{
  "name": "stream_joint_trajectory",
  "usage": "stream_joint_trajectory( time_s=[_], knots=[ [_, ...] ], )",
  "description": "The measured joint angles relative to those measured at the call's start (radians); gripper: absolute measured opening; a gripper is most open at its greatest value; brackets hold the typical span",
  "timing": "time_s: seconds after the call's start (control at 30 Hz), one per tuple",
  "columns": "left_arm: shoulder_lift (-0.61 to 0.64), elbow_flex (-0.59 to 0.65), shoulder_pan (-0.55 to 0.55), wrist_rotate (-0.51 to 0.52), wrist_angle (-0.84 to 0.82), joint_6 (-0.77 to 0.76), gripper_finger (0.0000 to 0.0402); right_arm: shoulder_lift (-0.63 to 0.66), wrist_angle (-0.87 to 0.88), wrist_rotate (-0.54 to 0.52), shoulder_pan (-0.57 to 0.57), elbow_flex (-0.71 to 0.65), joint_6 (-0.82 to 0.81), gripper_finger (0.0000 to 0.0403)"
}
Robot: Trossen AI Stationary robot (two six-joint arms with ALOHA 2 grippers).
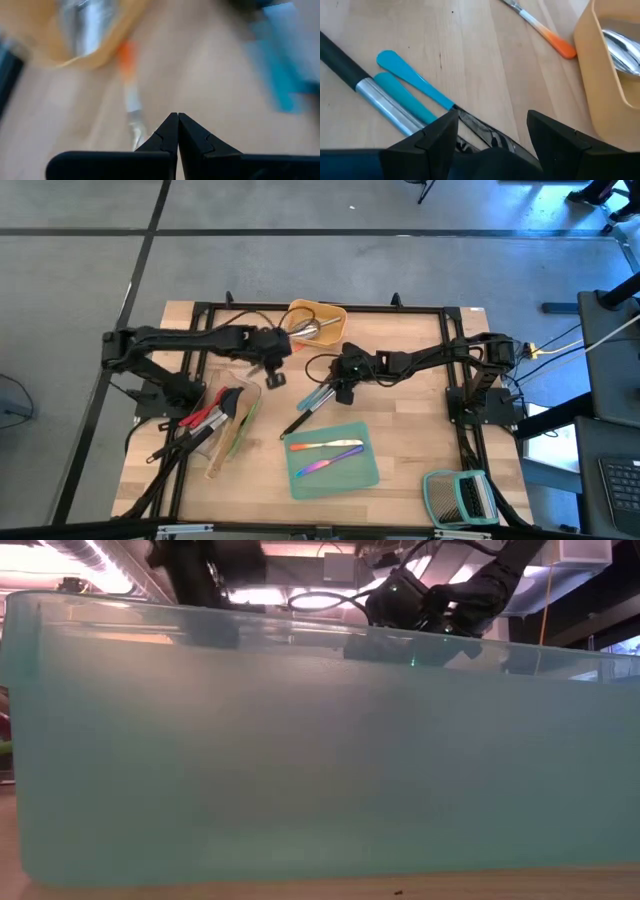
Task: Pick & Place Kitchen Items
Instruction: Adjust the orange table knife on the table
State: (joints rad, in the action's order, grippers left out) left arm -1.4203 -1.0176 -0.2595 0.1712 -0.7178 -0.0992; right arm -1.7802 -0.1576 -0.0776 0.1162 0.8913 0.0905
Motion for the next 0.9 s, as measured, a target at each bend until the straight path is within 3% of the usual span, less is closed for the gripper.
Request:
stream_joint_trajectory(
  time_s=[0.07,0.13,0.33,0.9],
  knots=[
    [-0.055,0.000,-0.048,0.079,-0.006,-0.037,0.0003,0.000,-0.004,0.000,0.000,0.000,0.000,0.0240],
    [-0.104,0.000,-0.098,0.089,-0.002,-0.044,0.0002,0.000,-0.004,0.000,0.000,0.000,0.000,0.0240],
    [-0.222,0.001,-0.198,-0.034,0.003,-0.040,0.0003,0.000,-0.002,0.001,-0.015,0.000,0.000,0.0240],
    [-0.292,0.001,-0.223,-0.035,0.092,-0.008,0.0002,0.000,0.027,0.002,-0.028,0.000,-0.001,0.0240]
  ],
)
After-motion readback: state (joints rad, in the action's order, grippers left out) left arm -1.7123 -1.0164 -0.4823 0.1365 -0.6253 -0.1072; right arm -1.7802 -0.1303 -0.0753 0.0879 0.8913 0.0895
